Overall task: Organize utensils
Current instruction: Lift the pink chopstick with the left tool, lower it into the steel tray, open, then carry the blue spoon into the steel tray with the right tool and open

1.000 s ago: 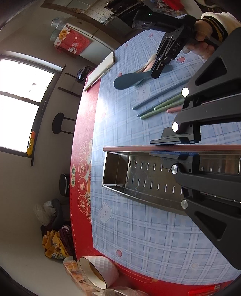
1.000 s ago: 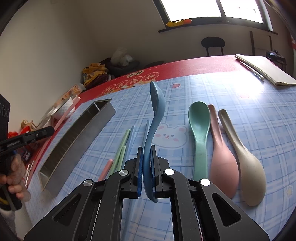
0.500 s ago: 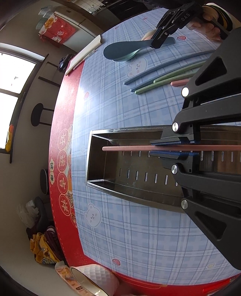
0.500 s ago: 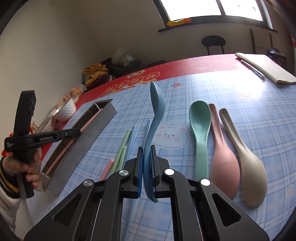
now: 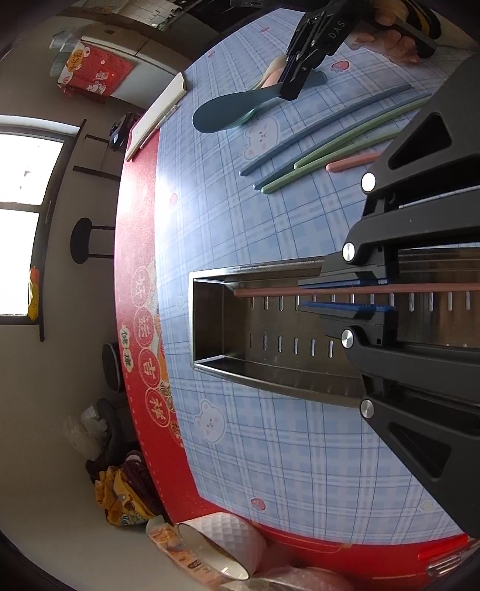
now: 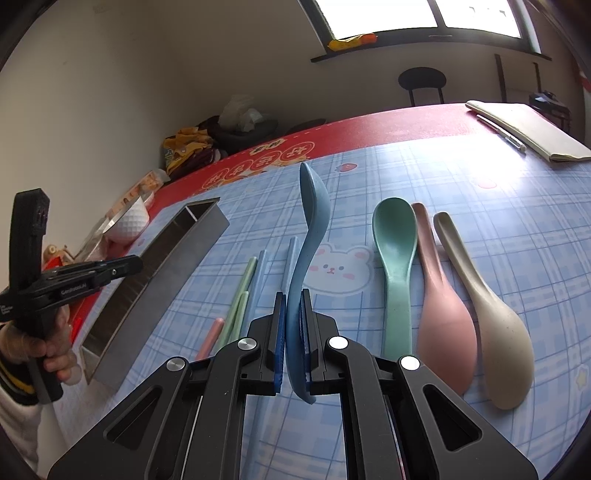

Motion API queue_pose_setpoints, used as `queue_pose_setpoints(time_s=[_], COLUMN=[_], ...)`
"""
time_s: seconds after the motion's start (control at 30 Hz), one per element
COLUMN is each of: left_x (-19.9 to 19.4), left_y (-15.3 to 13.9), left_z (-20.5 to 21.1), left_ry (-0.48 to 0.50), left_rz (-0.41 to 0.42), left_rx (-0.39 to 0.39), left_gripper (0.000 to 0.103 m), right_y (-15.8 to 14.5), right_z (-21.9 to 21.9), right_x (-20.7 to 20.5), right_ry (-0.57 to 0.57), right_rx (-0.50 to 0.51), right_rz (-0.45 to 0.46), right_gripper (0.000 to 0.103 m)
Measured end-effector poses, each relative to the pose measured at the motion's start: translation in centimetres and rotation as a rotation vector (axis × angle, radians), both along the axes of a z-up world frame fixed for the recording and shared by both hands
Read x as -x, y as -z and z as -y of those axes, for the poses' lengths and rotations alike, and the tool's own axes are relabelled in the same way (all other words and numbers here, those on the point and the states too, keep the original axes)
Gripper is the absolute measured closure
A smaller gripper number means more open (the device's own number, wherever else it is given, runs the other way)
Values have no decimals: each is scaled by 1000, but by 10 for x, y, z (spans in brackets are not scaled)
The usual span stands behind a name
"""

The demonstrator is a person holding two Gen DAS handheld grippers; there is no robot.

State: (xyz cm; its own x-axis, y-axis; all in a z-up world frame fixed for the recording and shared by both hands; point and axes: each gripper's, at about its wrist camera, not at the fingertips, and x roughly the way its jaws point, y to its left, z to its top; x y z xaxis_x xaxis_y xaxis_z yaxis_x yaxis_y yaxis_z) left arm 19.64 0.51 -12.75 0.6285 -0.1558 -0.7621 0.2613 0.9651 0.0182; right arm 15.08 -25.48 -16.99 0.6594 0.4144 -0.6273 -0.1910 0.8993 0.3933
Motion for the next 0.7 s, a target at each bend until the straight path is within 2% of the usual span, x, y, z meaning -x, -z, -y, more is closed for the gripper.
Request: queue_pose_setpoints(time_s=[0.07, 0.13, 0.2, 0.43, 0.7], left_x=[16, 30, 42, 66, 73], left_y=[-7, -11, -14, -11, -2], left_z=[-1, -7, -14, -42, -65], left_ry=[-5, -22, -43, -68, -76], left_rz=[68, 118, 154, 206, 258], left_rx=[-28, -36, -35, -12, 28], left_gripper=[86, 74, 70, 67, 62], right_y=[0, 0, 0, 3, -6], right_z=[-1, -2, -3, -2, -22], right_x=[-1, -1, -1, -5, -11], right_ry=[2, 6, 10, 62, 87], right_rx=[7, 15, 15, 37, 190], right_rz=[-3, -5, -8, -42, -91], right_gripper=[95, 96, 96, 96, 96])
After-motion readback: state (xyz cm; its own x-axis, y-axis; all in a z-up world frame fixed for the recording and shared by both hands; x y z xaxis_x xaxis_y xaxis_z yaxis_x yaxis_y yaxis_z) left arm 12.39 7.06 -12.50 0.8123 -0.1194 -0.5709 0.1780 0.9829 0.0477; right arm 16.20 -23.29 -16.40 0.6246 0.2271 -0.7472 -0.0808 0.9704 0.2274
